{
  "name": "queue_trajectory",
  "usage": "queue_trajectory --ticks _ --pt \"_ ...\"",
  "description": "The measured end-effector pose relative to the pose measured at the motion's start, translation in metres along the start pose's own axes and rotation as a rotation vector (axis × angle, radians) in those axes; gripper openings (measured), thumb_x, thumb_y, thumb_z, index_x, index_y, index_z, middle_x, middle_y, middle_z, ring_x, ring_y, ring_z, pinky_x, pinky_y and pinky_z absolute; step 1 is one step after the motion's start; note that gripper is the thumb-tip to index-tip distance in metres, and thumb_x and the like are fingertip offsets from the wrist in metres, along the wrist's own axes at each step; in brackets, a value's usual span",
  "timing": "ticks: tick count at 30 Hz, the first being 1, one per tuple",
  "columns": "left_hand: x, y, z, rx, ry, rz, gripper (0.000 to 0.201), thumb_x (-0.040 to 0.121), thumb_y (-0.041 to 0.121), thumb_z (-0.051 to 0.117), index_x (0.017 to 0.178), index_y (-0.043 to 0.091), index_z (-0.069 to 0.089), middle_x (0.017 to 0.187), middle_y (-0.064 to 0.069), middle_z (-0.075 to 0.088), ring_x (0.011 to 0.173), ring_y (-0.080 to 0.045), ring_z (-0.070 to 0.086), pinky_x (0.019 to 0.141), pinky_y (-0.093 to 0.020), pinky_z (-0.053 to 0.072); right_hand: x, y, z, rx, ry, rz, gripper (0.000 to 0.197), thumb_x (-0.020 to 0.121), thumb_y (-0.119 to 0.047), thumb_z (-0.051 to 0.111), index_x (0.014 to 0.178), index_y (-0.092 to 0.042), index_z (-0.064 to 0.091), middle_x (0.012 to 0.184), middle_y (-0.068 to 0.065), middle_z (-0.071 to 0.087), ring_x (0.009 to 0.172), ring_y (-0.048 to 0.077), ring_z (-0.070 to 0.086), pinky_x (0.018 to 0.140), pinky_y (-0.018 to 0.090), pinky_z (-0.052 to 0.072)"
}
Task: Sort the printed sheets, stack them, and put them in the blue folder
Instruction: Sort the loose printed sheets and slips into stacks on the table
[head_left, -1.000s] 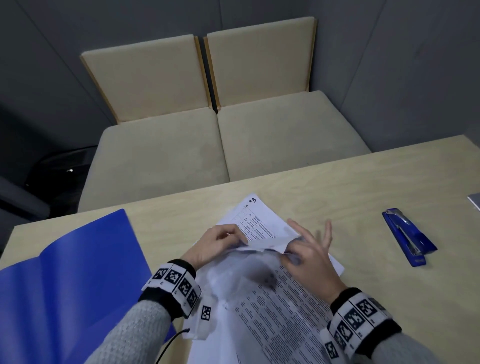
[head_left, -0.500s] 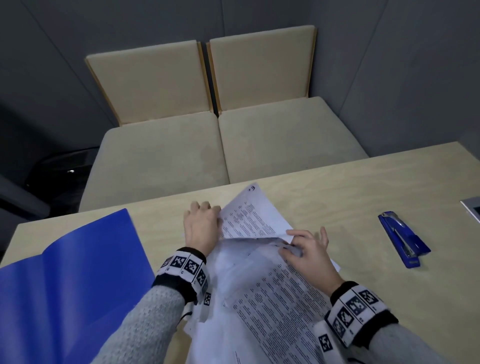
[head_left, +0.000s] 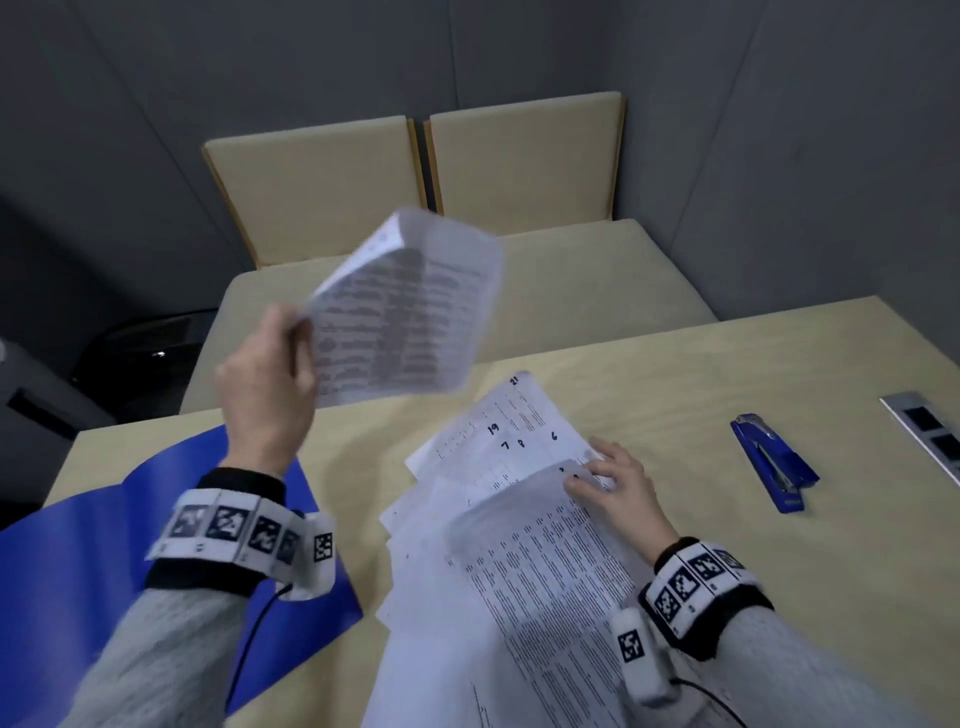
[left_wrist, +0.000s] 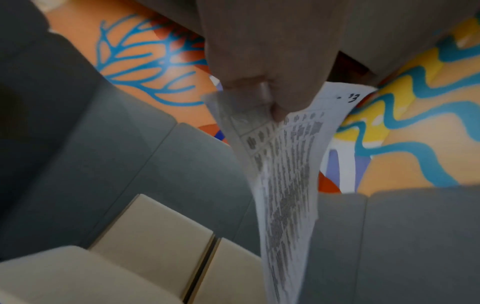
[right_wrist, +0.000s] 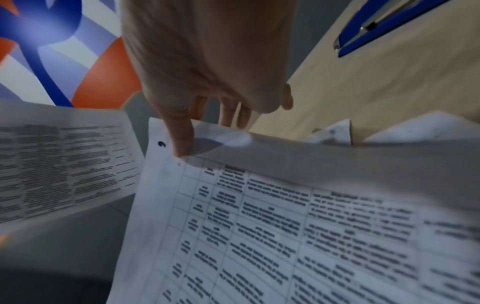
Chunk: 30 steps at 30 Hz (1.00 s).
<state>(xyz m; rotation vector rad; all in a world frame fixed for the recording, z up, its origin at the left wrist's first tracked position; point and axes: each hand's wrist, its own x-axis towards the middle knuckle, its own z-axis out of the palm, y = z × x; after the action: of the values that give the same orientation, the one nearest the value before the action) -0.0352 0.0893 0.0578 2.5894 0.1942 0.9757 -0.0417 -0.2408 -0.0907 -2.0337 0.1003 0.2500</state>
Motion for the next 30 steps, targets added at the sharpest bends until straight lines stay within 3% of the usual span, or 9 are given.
queue_trajectory --ticks 2,5,9,12,15,18,23,26,30 --pt "0.010 -0.007 -0.014 -0.216 0.084 -0.050 0.006 0.092 0.011 0.050 0.089 0.010 0.054 0.068 0.010 0.061 0.062 -0.017 0.056 0.061 -0.030 0.039 -0.010 -0.012 -0.010 0.240 0.001 -0.010 0.023 0.077 -0.025 0.075 0.082 -0.003 0.071 0.112 -0.001 0.055 0.109 0.016 0.053 0.091 0.022 0.042" --pt "0.027 -0.018 -0.026 -0.423 0.131 -0.150 0.008 0.092 0.021 0.053 0.085 0.017 0.056 0.066 0.019 0.057 0.062 0.008 0.047 0.062 -0.020 0.040 -0.024 -0.024 -0.030 0.474 -0.124 -0.057 0.040 0.079 -0.020 0.069 0.082 0.018 0.055 0.079 0.011 0.055 0.074 0.018 0.055 0.067 0.025 0.044" --pt "0.030 -0.018 -0.024 -0.537 -0.155 -0.204 0.023 0.093 0.029 0.059 0.071 0.029 0.050 0.069 0.010 0.052 0.063 -0.006 0.045 0.055 -0.029 0.037 -0.032 -0.041 -0.054 0.440 -0.193 -0.085 0.008 0.084 -0.002 0.064 0.089 0.003 0.068 0.080 0.010 0.070 0.072 0.017 0.066 0.065 0.024 0.051" --pt "0.022 -0.010 -0.012 -0.547 -0.380 -0.165 0.022 0.095 0.018 0.055 0.074 0.024 0.051 0.060 0.008 0.054 0.050 -0.001 0.045 0.047 -0.019 0.036 -0.038 -0.041 -0.067 0.419 -0.231 -0.072 0.016 0.083 0.005 0.062 0.098 0.001 0.067 0.084 0.005 0.073 0.075 0.009 0.068 0.066 0.017 0.052" --pt "0.012 -0.017 0.009 -0.511 -0.609 -0.239 0.011 0.093 0.020 0.057 0.086 0.013 0.060 0.053 0.006 0.054 0.039 -0.002 0.044 0.041 -0.017 0.036 -0.041 -0.033 -0.078 0.464 -0.305 0.006 0.020 0.083 0.001 0.062 0.103 -0.001 0.062 0.094 0.014 0.072 0.083 0.019 0.068 0.074 0.026 0.055" --pt "-0.002 -0.026 0.038 -0.390 -0.853 -0.241 0.016 0.090 0.026 0.062 0.087 0.011 0.063 0.058 0.001 0.057 0.046 -0.010 0.051 0.052 -0.028 0.043 -0.039 -0.031 -0.079 0.489 -0.326 0.047 0.024 0.085 -0.001 0.060 0.109 -0.003 0.058 0.098 0.021 0.070 0.084 0.028 0.067 0.077 0.035 0.055" --pt "-0.041 -0.014 0.079 -0.321 -1.234 -0.143 0.014 0.092 0.027 0.060 0.099 0.017 0.067 0.065 0.009 0.059 0.055 -0.009 0.052 0.053 -0.020 0.040 -0.022 -0.027 -0.058 0.498 -0.339 0.086 0.026 0.085 0.006 0.059 0.109 -0.006 0.056 0.087 0.021 0.069 0.071 0.027 0.066 0.064 0.037 0.056" --pt "-0.061 -0.014 0.096 -0.323 -1.364 -0.178 0.018 0.093 0.027 0.058 0.101 0.013 0.067 0.067 0.006 0.057 0.055 -0.009 0.050 0.056 -0.022 0.040 -0.015 -0.017 -0.040 0.481 -0.279 0.121 0.022 0.083 0.009 0.060 0.099 -0.006 0.058 0.085 0.020 0.065 0.067 0.022 0.064 0.060 0.027 0.055" --pt "-0.079 -0.015 0.110 -0.313 -1.420 -0.231 0.025 0.092 0.030 0.059 0.102 0.008 0.066 0.072 0.004 0.060 0.059 -0.010 0.051 0.062 -0.024 0.044 -0.013 0.001 -0.019 0.405 -0.135 0.171 0.017 0.079 0.008 0.065 0.094 0.003 0.058 0.093 0.017 0.063 0.080 0.022 0.062 0.069 0.023 0.052"
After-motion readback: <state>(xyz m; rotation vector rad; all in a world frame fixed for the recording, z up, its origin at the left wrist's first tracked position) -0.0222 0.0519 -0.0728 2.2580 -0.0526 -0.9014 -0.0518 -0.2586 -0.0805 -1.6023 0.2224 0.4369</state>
